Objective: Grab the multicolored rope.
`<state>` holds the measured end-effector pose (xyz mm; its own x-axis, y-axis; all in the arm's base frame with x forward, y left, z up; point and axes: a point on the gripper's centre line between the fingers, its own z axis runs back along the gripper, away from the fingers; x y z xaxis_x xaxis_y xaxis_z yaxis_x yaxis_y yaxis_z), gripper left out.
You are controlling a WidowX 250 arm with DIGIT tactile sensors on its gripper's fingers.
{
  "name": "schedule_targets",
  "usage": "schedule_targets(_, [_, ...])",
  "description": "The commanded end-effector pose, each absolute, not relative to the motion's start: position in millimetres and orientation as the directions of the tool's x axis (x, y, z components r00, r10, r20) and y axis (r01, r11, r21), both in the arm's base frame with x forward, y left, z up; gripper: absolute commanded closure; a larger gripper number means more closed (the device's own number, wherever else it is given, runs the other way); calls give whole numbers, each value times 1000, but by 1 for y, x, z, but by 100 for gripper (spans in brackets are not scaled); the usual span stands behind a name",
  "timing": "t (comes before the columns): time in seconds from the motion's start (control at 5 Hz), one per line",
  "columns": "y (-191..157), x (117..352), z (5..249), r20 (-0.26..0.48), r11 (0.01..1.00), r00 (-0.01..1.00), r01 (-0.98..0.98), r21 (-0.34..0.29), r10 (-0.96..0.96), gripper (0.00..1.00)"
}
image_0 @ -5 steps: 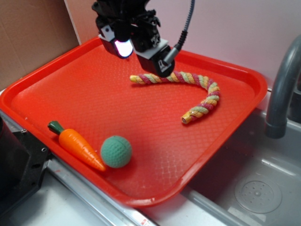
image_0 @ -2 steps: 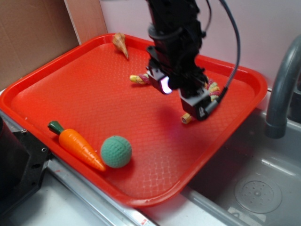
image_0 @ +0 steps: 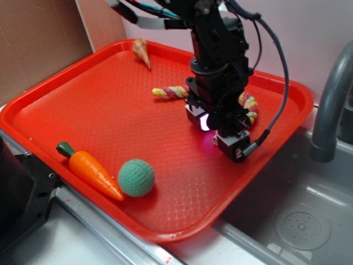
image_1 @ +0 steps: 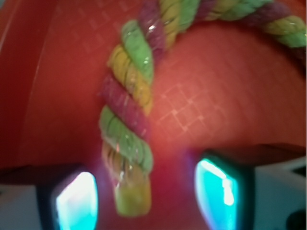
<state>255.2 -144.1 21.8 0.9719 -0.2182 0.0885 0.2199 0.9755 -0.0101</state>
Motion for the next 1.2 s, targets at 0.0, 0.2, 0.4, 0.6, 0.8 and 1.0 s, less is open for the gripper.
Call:
schedule_targets(0.0, [-151, 262, 36, 140, 980, 971, 197, -11, -194, 100])
schedule_targets(0.2, [-153, 259, 39, 138, 984, 975, 176, -10, -173, 100])
schedule_targets(0.4, [-138, 252, 73, 153, 992, 981, 126, -29, -121, 100])
schedule_targets(0.6, [-99, 237, 123, 138, 999, 990, -6, -42, 11, 100])
schedule_targets(0.8, [-70, 213, 175, 126, 992, 984, -129, -8, 129, 100])
schedule_targets(1.0, [-37, 195, 199, 126, 955, 950, -294, 41, 287, 100])
